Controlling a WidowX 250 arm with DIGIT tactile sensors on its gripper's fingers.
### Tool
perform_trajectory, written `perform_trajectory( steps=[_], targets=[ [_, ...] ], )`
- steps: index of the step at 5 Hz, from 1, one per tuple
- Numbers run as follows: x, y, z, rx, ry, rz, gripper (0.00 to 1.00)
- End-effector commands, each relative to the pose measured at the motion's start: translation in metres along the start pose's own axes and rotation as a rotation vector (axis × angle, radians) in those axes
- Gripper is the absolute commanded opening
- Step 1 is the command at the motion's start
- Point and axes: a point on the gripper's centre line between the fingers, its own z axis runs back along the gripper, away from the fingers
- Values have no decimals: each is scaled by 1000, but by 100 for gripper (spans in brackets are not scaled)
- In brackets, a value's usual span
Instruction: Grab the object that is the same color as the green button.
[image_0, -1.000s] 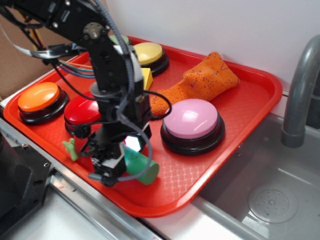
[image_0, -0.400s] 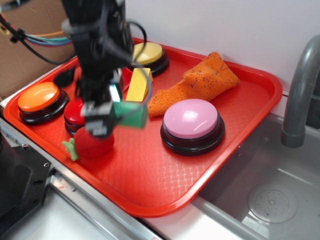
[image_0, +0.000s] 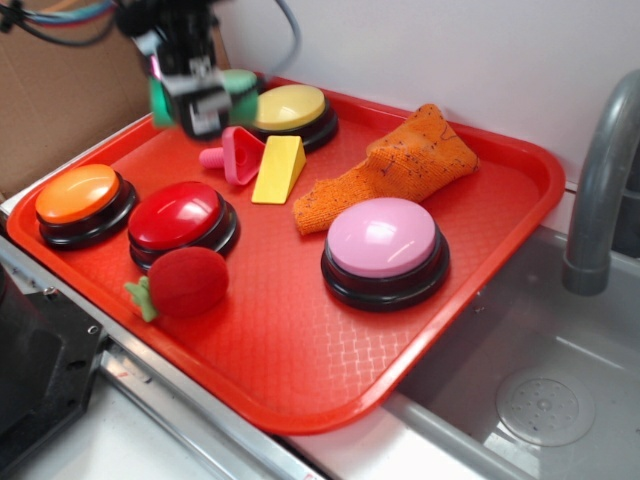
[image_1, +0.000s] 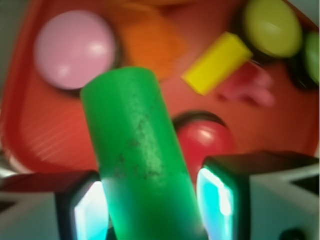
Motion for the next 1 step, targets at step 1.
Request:
perform_trajectory(
  steps=[1],
  targets=[
    [-15,40,23,71,-74,477,0]
  ],
)
